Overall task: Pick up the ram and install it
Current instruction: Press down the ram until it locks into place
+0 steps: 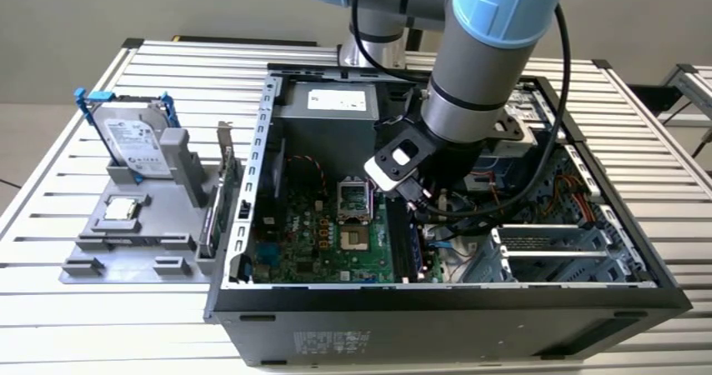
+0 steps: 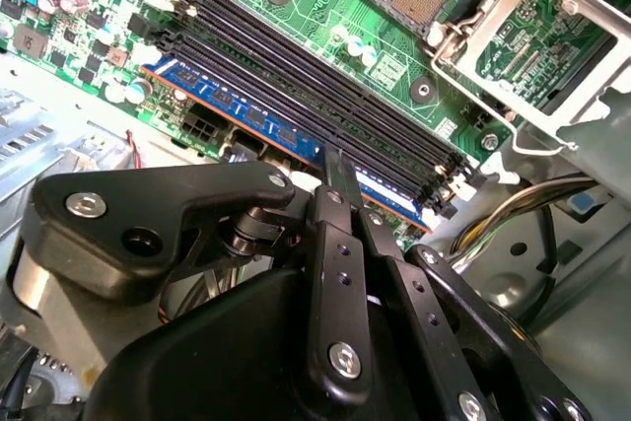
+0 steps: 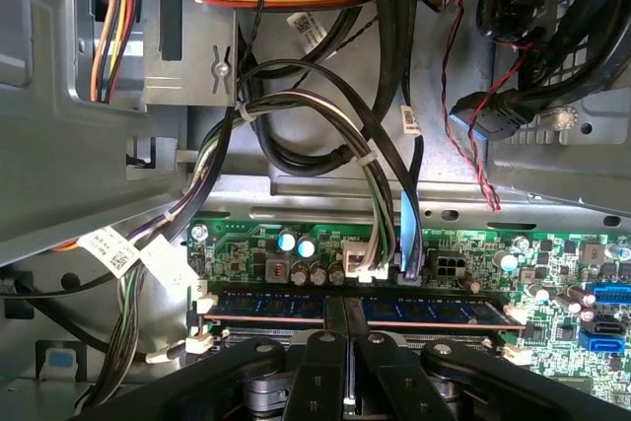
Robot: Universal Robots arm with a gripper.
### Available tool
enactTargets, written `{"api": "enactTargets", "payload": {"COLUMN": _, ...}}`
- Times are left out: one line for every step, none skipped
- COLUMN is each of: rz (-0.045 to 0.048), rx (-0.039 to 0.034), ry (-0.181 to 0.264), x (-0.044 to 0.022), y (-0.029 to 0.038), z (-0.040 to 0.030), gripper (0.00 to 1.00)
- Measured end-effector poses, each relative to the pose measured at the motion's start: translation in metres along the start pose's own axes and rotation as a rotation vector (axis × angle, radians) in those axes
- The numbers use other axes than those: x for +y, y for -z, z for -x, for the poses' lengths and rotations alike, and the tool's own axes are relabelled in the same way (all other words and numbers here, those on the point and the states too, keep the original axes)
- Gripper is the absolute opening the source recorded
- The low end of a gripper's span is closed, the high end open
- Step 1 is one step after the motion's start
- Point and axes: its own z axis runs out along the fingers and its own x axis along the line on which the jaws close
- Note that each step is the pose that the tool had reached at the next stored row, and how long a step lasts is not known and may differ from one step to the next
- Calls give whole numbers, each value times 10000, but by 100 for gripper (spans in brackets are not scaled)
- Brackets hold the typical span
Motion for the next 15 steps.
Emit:
{"api": "enactTargets", "payload": {"rz": 0, "rx": 0, "ry": 0, "x": 0, "y": 6, "z": 0, "gripper": 0}}
{"api": "enactTargets", "payload": {"rz": 1, "rx": 7, "ry": 0, "x": 0, "y": 12, "z": -1, "gripper": 0}}
{"api": "enactTargets", "payload": {"rz": 0, "rx": 3, "ry": 0, "x": 0, "y": 21, "z": -1, "gripper": 0}}
{"api": "enactTargets", "payload": {"rz": -2, "rx": -6, "ry": 0, "x": -1, "y": 32, "z": 1, "gripper": 0}}
{"api": "enactTargets", "payload": {"rz": -1, "rx": -3, "ry": 1, "x": -1, "y": 42, "z": 1, "gripper": 0}}
{"api": "enactTargets", "payload": {"rz": -1, "rx": -4, "ry": 0, "x": -2, "y": 53, "z": 1, "gripper": 0}}
{"api": "enactTargets", "payload": {"rz": -2, "rx": -6, "ry": 0, "x": -2, "y": 67, "z": 1, "gripper": 0}}
{"api": "enactTargets", "payload": {"rz": -2, "rx": -7, "ry": 0, "x": -2, "y": 80, "z": 2, "gripper": 0}}
{"api": "enactTargets", "payload": {"rz": -2, "rx": -7, "ry": 0, "x": -3, "y": 94, "z": 2, "gripper": 0}}
{"api": "enactTargets", "payload": {"rz": -2, "rx": -6, "ry": -1, "x": -3, "y": 107, "z": 2, "gripper": 0}}
{"api": "enactTargets", "payload": {"rz": -2, "rx": -6, "ry": -1, "x": -4, "y": 120, "z": 2, "gripper": 0}}
{"api": "enactTargets", "payload": {"rz": -2, "rx": -6, "ry": 0, "x": -4, "y": 133, "z": 2, "gripper": 0}}
{"api": "enactTargets", "payload": {"rz": -2, "rx": -7, "ry": 0, "x": -5, "y": 146, "z": 2, "gripper": 0}}
{"api": "enactTargets", "payload": {"rz": -2, "rx": -6, "ry": 0, "x": -5, "y": 159, "z": 2, "gripper": 0}}
{"api": "enactTargets", "payload": {"rz": -2, "rx": -7, "ry": 0, "x": -5, "y": 174, "z": 3, "gripper": 0}}
